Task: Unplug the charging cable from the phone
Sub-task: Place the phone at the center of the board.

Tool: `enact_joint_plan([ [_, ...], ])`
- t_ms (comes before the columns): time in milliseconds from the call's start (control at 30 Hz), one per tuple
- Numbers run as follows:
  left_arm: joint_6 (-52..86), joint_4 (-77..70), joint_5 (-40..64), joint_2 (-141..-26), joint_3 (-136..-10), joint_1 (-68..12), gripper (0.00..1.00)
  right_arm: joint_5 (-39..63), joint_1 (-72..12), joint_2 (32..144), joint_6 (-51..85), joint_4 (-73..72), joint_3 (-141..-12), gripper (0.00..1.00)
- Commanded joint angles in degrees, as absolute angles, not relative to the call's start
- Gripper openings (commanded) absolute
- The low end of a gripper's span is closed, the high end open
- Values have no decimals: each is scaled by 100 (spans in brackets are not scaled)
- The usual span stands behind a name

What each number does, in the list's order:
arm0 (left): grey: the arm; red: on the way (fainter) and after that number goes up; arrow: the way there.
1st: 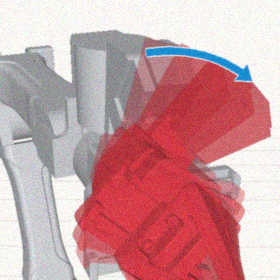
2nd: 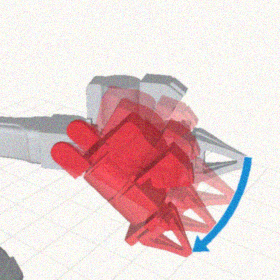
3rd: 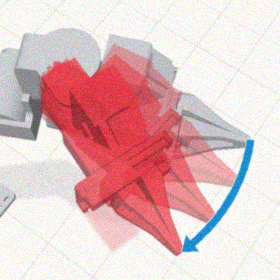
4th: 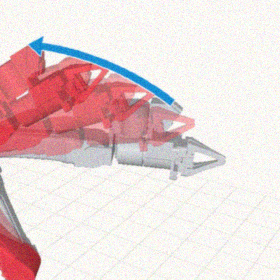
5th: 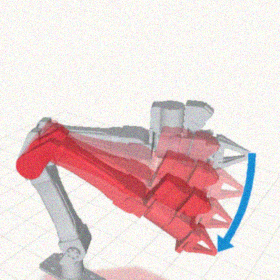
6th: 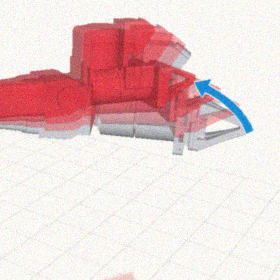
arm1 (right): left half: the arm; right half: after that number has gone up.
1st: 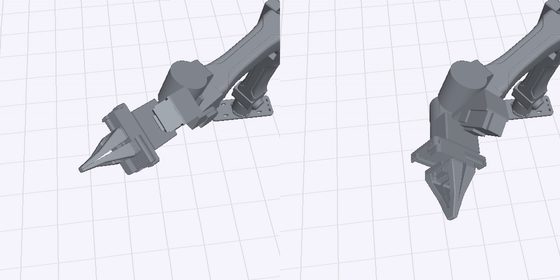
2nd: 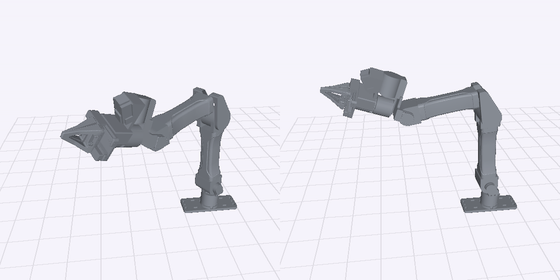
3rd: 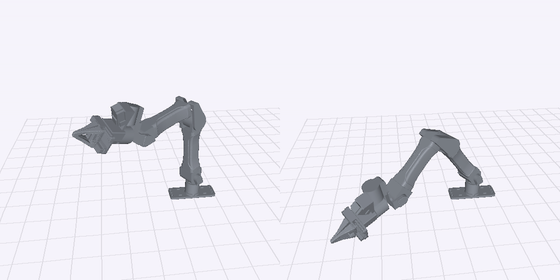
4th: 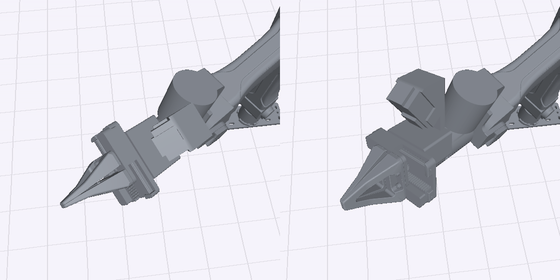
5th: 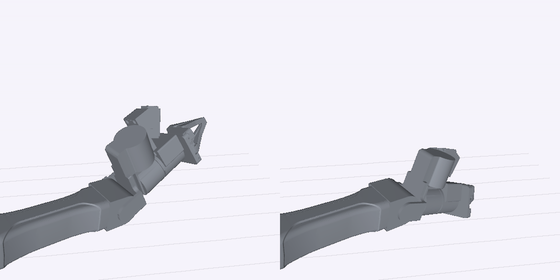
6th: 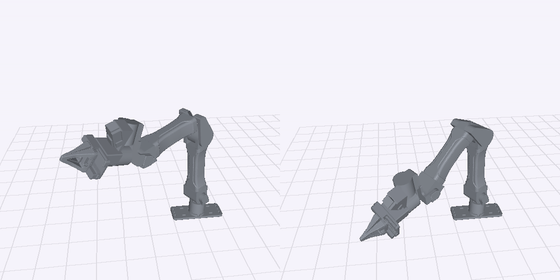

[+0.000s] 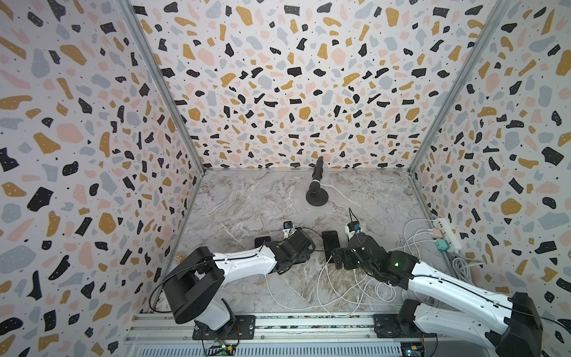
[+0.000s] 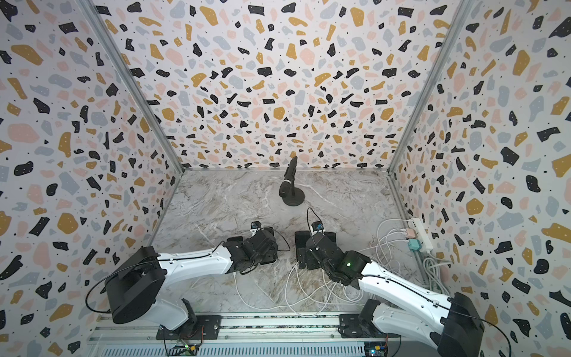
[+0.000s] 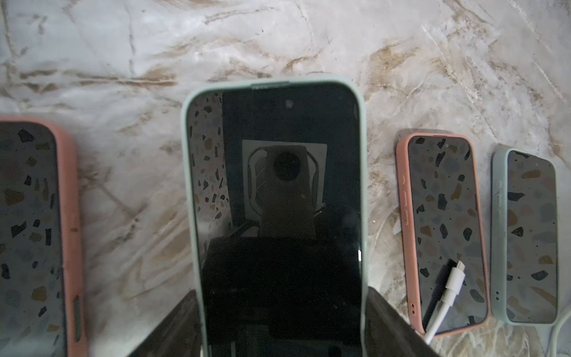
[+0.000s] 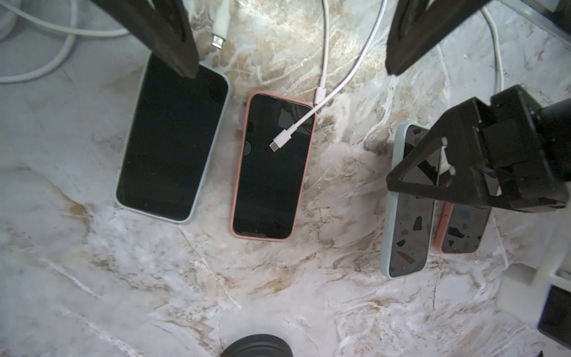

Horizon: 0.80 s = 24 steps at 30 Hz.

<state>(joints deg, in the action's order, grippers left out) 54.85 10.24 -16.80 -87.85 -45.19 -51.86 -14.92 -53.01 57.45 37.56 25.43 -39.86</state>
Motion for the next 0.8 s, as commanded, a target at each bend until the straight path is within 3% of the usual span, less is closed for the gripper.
enact_joint_plan([
  [0,5502,1050,-1766,-8818,-4713,-5175,62,-1676,-5282,5632,3829,2857,-4124,100],
  [167,5626,1392,-1772,-8836,-4688,-5192,62,-1693,-5277,5642,3814,2855,-4145,100],
  [267,5514,1373,-1693,-8853,-4692,-5235,77,-1714,-5282,5666,3856,2867,-4143,100],
  [333,5349,1198,-1542,-8835,-4652,-5238,98,-1744,-5269,5717,3905,2913,-4173,100],
  [367,5295,1134,-1491,-8797,-4633,-5238,100,-1787,-5271,5766,3952,2970,-4212,100],
  [633,5147,1566,-1751,-8326,-4818,-5243,100,-2334,-5276,6116,4136,3632,-4656,100],
  [767,5019,2206,-2506,-7243,-4683,-5244,100,-2918,-5278,5429,4126,3432,-4339,100],
])
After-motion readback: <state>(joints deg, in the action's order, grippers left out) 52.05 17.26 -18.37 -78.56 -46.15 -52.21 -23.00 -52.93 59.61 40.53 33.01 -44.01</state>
